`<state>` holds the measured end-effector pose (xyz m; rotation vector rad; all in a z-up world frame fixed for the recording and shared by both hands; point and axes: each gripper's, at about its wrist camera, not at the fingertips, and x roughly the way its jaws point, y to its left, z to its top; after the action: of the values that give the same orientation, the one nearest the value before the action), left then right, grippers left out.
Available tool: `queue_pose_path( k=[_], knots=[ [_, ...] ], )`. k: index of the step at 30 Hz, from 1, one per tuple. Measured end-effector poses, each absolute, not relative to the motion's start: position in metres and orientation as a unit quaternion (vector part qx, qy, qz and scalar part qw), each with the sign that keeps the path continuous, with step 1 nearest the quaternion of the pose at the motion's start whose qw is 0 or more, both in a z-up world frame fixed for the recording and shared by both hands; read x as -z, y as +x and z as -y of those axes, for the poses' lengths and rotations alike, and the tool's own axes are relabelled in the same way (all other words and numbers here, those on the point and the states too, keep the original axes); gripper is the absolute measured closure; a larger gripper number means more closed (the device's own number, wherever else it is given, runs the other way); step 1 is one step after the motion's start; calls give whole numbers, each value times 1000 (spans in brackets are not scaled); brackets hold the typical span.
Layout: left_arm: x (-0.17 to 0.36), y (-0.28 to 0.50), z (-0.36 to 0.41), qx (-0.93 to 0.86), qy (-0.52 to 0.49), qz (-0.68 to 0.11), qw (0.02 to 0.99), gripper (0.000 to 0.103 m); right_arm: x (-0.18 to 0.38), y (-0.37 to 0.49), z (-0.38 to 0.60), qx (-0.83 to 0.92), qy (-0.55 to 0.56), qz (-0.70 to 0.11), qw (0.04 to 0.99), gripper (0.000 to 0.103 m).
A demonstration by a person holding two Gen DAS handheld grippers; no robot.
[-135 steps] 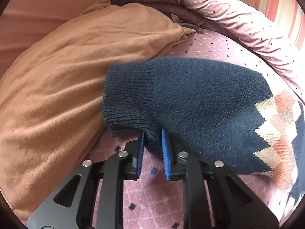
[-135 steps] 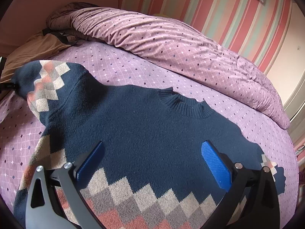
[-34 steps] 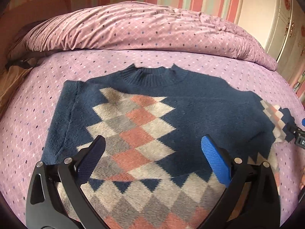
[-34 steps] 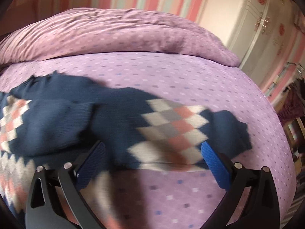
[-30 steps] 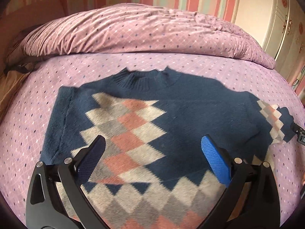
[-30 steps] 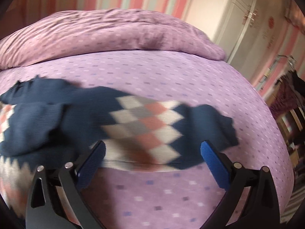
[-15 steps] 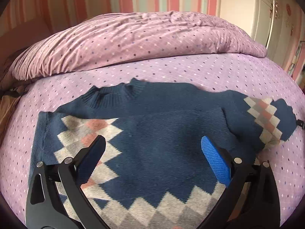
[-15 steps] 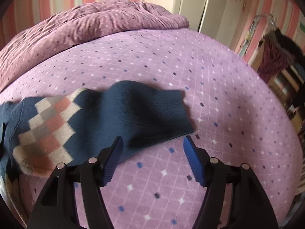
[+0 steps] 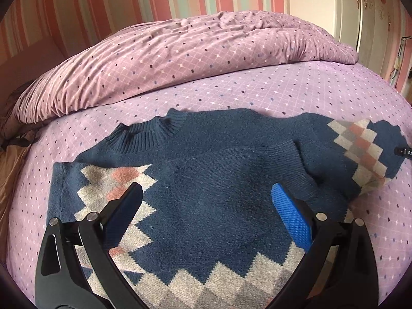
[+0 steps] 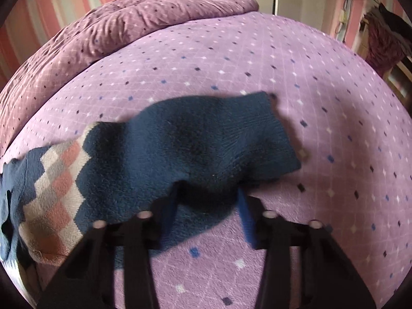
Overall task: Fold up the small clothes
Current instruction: 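Move the right gripper to the other sleeve cuff and grasp it, then fold the held sleeve across the sweater body and open the right gripper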
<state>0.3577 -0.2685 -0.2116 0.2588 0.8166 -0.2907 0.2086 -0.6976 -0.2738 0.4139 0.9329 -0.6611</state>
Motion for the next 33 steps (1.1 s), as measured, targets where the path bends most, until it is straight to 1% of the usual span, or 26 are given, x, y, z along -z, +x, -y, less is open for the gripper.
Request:
queue_pose_path(
  k=[2,6,9,14,19,22,28,33],
  knots=[
    [212,359,265,138,121,-397,899,4,270,211,696,311,194,-432,824,83],
    [213,359,258,134,119,-398,900,4,259,208,684,319,167,-410,838,88],
    [214,359,251,132,118,-401,899,4,246,203,665,320,142,-390,851,89],
    [215,363,233,132,88,-410,898,4,214,206,618,290,145,-359,875,89],
    [205,362,208,128,73,-405,902,4,185,238,540,218,132,-357,899,90],
    [197,365,177,116,64,-403,906,4,174,263,492,177,130,-362,906,90],
    [186,370,99,75,70,-397,912,4,168,307,384,125,97,-384,910,90],
    [180,372,42,42,65,-396,915,4,182,346,297,86,101,-413,901,90]
  ],
)
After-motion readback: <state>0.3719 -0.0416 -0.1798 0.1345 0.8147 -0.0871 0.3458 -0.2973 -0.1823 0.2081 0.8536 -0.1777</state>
